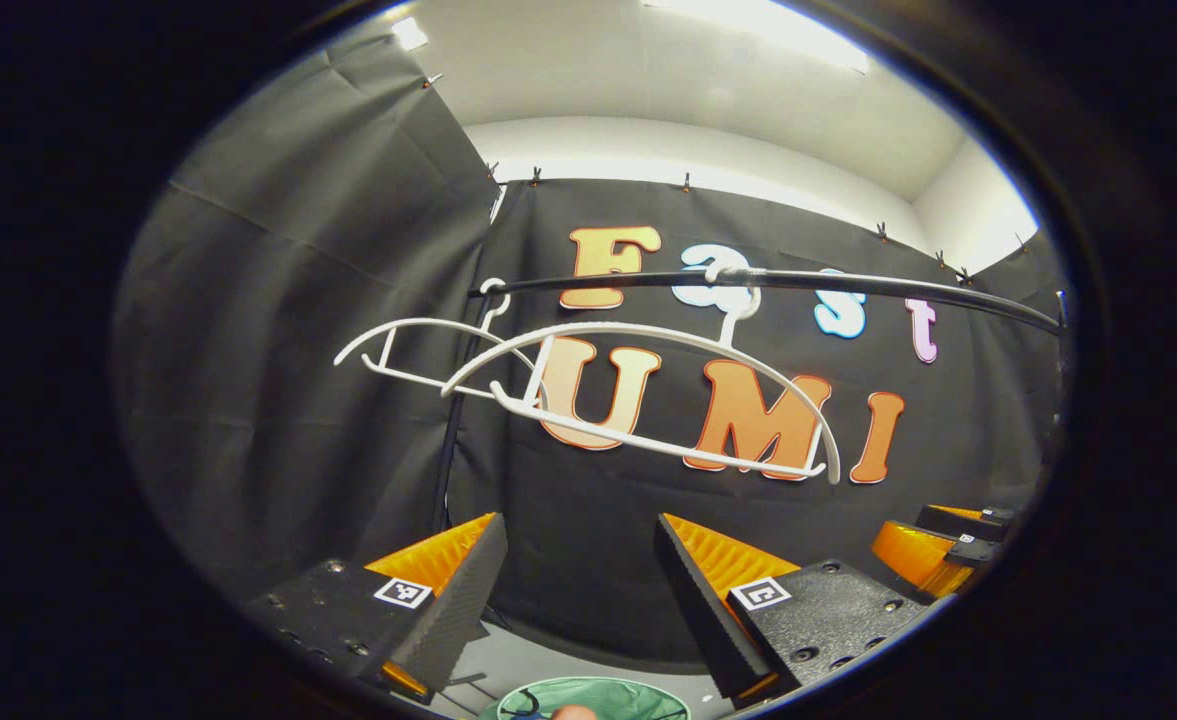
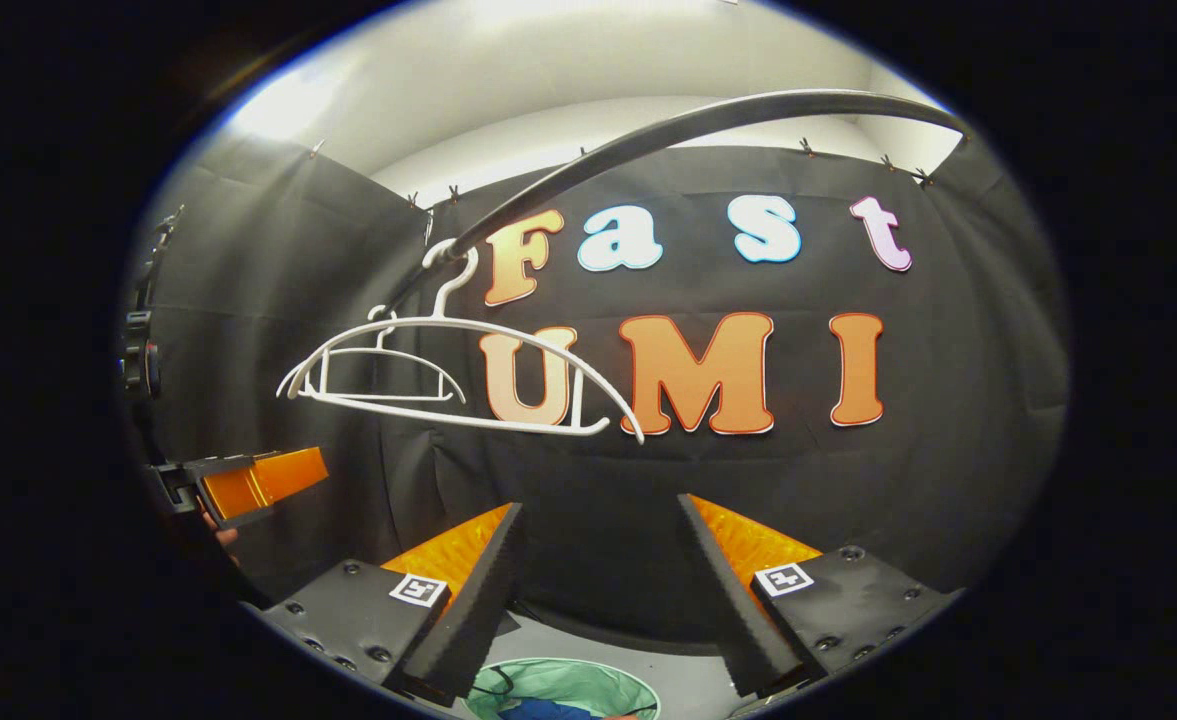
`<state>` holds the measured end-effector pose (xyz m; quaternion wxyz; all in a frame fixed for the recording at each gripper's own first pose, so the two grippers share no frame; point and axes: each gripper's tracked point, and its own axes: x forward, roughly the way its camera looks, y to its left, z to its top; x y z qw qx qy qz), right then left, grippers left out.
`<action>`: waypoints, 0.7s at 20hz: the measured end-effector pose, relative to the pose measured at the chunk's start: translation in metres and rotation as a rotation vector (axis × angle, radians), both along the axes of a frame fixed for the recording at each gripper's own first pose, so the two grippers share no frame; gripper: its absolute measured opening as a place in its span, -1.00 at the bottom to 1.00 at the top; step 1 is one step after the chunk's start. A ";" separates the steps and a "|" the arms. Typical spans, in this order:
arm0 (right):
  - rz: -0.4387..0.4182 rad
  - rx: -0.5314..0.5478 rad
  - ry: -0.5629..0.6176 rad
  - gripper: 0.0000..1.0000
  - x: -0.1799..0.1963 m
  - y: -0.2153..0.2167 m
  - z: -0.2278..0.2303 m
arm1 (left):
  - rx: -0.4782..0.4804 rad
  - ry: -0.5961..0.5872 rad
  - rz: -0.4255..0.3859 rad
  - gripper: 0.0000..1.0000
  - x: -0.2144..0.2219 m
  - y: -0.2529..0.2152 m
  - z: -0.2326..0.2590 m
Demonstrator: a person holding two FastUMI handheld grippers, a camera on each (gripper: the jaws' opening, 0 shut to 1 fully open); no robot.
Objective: Grasp the clothes on the hanger with both hands and then place them into the laundry hamper below.
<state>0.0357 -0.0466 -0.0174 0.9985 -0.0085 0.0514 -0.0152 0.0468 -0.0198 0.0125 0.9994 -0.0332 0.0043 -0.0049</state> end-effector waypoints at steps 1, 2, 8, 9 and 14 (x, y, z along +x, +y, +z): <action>0.003 0.008 0.001 0.75 -0.001 0.000 -0.001 | 0.005 -0.006 0.002 0.97 0.000 0.000 0.002; 0.003 0.018 0.003 0.75 -0.001 0.001 -0.003 | 0.008 -0.010 0.001 0.96 0.000 -0.002 0.003; -0.007 0.041 0.002 0.94 -0.001 -0.007 -0.003 | 0.021 -0.018 0.005 0.87 -0.003 -0.003 0.005; -0.008 0.040 0.002 0.75 -0.001 -0.008 -0.003 | 0.024 -0.018 0.006 0.87 -0.003 -0.002 0.004; -0.011 0.050 -0.002 0.75 0.001 -0.009 -0.004 | 0.023 -0.013 0.005 0.87 -0.001 -0.004 0.003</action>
